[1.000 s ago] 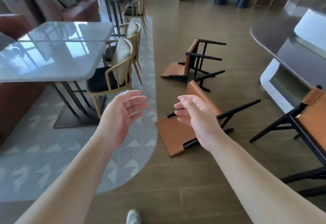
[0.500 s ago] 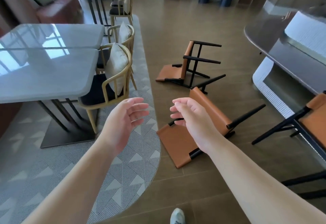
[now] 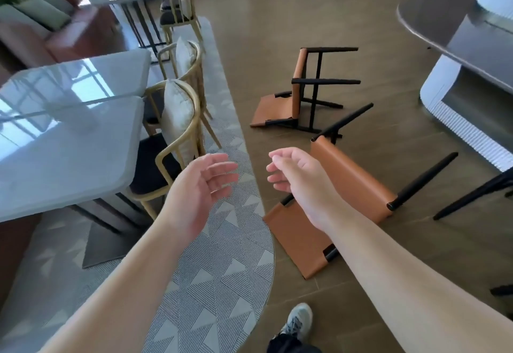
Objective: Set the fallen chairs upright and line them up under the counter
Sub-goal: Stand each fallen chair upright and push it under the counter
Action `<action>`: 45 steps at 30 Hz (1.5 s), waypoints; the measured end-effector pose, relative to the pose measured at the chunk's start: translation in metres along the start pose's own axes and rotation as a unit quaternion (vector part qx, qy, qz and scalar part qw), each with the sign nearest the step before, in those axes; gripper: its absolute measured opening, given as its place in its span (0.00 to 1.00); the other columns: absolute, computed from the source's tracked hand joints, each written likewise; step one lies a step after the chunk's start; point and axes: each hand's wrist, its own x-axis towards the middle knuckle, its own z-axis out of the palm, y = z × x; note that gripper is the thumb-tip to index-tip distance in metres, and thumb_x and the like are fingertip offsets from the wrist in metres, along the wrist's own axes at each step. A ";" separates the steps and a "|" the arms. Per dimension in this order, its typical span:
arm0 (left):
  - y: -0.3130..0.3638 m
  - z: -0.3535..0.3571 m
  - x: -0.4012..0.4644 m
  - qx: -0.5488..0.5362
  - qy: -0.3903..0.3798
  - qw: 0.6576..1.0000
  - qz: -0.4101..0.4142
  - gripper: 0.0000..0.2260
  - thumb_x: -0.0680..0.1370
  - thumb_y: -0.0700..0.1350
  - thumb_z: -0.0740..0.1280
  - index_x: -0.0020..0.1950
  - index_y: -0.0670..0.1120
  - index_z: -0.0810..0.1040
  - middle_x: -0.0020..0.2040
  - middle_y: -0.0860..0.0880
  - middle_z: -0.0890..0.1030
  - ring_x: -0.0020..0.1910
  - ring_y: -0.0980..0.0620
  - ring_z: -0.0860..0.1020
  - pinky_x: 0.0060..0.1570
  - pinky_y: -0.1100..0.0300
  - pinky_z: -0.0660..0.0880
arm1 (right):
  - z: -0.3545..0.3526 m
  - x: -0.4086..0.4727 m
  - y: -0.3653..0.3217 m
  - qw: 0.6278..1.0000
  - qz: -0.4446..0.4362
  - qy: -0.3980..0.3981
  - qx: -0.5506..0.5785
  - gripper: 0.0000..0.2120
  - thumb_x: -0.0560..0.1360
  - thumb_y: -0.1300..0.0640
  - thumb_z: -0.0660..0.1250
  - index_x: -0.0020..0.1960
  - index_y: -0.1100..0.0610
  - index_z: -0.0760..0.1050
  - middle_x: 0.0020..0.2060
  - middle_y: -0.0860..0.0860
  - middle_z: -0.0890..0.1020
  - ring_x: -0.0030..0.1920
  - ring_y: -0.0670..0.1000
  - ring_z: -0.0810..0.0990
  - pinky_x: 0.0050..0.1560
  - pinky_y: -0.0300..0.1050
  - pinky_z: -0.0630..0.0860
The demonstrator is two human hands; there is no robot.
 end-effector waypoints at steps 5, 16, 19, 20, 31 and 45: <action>0.010 0.039 0.070 0.020 -0.042 0.999 -0.015 0.14 0.80 0.51 0.59 0.54 0.47 0.80 0.51 0.47 0.85 0.47 0.51 0.83 0.52 0.53 0.74 | -0.032 0.051 -0.002 0.999 0.018 0.029 0.007 0.07 0.80 0.54 0.62 0.52 0.52 0.79 0.43 0.48 0.82 0.41 0.44 0.82 0.48 0.44 0.80; -0.007 0.126 0.166 0.058 -0.127 0.988 -0.059 0.12 0.81 0.49 0.58 0.53 0.48 0.81 0.50 0.47 0.85 0.47 0.52 0.83 0.50 0.53 0.73 | -0.121 0.096 0.003 0.988 0.056 0.147 0.008 0.11 0.73 0.46 0.63 0.52 0.49 0.79 0.44 0.46 0.84 0.44 0.44 0.83 0.50 0.44 0.80; -0.012 0.146 0.186 0.070 -0.162 0.982 -0.068 0.13 0.79 0.49 0.59 0.51 0.50 0.82 0.51 0.47 0.85 0.48 0.51 0.84 0.50 0.53 0.73 | -0.142 0.099 0.006 0.981 0.050 0.188 -0.013 0.10 0.77 0.47 0.62 0.53 0.48 0.78 0.44 0.46 0.84 0.45 0.44 0.83 0.52 0.45 0.81; -0.014 0.153 0.193 0.074 -0.178 0.978 -0.074 0.13 0.79 0.50 0.59 0.50 0.51 0.83 0.51 0.47 0.85 0.48 0.51 0.84 0.50 0.53 0.73 | -0.146 0.099 0.009 0.978 0.051 0.203 -0.018 0.10 0.78 0.47 0.62 0.53 0.48 0.78 0.44 0.45 0.84 0.46 0.44 0.83 0.52 0.46 0.81; -0.017 0.210 0.278 0.113 -0.379 0.908 -0.140 0.11 0.73 0.53 0.64 0.45 0.55 0.86 0.52 0.48 0.85 0.47 0.51 0.83 0.53 0.52 0.72 | -0.150 0.111 0.016 0.914 0.097 0.395 -0.008 0.13 0.75 0.44 0.61 0.54 0.46 0.78 0.46 0.46 0.84 0.46 0.44 0.83 0.55 0.50 0.80; -0.045 0.186 0.386 0.177 -0.381 0.888 -0.185 0.15 0.74 0.55 0.63 0.52 0.48 0.82 0.49 0.47 0.86 0.47 0.50 0.84 0.49 0.54 0.73 | -0.105 0.181 0.046 0.882 0.166 0.437 -0.060 0.15 0.72 0.42 0.61 0.57 0.43 0.76 0.50 0.42 0.81 0.52 0.44 0.81 0.59 0.51 0.78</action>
